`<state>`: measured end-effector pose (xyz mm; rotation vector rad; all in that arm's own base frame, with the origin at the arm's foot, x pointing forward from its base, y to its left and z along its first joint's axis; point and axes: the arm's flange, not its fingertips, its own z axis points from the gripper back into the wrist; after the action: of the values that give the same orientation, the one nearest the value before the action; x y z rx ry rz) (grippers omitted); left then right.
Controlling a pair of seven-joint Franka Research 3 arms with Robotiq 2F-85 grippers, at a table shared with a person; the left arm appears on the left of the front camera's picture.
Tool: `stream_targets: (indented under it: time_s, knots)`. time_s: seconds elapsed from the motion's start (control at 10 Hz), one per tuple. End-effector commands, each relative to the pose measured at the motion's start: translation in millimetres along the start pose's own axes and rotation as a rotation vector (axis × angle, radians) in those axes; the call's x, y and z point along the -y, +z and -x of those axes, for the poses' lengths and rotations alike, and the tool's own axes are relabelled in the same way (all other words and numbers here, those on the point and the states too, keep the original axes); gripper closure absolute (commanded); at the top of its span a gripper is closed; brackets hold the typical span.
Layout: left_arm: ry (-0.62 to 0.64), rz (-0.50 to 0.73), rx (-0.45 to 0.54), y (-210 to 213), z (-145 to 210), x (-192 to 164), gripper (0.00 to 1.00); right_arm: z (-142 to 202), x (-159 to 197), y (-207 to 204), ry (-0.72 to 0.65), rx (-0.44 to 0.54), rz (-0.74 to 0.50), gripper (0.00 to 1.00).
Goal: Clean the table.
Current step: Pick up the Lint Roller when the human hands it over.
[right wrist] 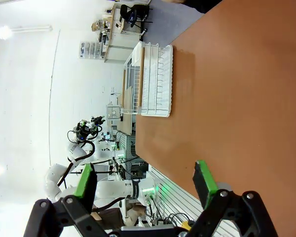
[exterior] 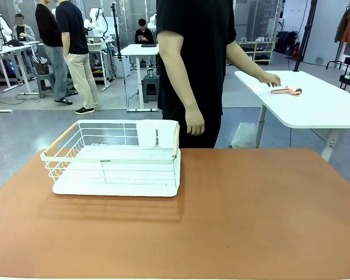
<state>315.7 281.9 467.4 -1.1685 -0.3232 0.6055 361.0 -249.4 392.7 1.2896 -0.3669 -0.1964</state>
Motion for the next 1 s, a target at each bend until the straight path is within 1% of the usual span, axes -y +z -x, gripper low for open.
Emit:
stream_targets:
  time_s: [0.0, 0.9]
  knots:
    - [0.006, 0.012, -0.001, 3.6, 1.1, 2.0, 0.0, 1.2, -1.5, -0.3, 0.004, 0.002, -0.008, 0.0]
    - [0.006, 0.012, -0.001, 3.6, 1.1, 2.0, 0.0, 1.2, -1.5, -0.3, 0.004, 0.002, -0.008, 0.0]
